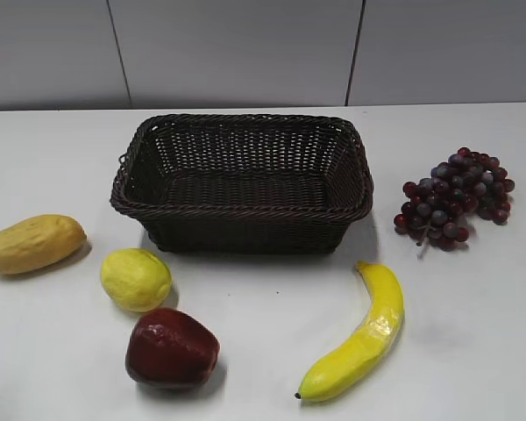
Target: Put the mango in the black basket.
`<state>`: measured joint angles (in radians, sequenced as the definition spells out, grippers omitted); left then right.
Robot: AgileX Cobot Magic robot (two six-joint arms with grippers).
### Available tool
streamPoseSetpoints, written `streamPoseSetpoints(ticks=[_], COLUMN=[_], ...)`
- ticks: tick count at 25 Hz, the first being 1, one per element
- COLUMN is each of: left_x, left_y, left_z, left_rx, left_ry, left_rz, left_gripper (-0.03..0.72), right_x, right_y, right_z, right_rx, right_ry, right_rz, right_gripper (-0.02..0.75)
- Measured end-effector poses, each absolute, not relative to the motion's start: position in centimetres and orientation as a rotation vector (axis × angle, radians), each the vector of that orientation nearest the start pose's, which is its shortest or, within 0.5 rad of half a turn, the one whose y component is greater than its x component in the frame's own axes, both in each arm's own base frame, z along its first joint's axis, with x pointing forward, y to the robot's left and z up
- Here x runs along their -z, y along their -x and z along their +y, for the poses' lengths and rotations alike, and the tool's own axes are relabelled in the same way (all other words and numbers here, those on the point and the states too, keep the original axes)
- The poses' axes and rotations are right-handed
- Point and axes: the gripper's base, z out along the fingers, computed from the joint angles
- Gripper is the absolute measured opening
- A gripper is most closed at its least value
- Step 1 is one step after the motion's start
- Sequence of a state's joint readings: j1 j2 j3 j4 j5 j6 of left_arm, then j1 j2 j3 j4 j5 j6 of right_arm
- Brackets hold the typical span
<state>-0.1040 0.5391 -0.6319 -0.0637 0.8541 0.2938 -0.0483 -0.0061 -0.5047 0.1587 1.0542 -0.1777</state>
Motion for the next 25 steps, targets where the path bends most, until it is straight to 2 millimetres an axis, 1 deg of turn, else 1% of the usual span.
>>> streamPoseSetpoints(ticks=[7,11,15,19,21,25], left_x=[-30.3,-29.2,-28.1,-27.4,-26.6,-24.9], left_y=[-14.0,-16.6,-20.0,-23.1,-24.6,-26.8], left_z=[-1.5,-1.7,-2.1,-2.5,-2.6,-3.3], left_rx=[-0.134,-0.158,-0.169,-0.211,-0.213,-0.13], left_ry=[-0.583,-0.691,-0.816,-1.062,-1.185,-1.366], left_rz=[2.292,2.363,2.431,2.41,2.42,2.431], left_gripper=[0.591,0.591,0.591,0.591,0.591,0.591], right_x=[-28.0,-28.0,-28.0,-28.0,-28.0,-28.0], right_y=[0.6,0.6,0.6,0.6,0.6,0.6], right_z=[1.3,1.3,1.3,1.3,1.3,1.3], right_rx=[-0.045,-0.045,-0.045,-0.045,-0.045,-0.046], right_ry=[0.139,0.139,0.139,0.139,0.139,0.138], right_rz=[2.012,2.012,2.013,2.013,2.013,2.013], right_gripper=[0.575,0.575,0.575,0.575,0.575,0.575])
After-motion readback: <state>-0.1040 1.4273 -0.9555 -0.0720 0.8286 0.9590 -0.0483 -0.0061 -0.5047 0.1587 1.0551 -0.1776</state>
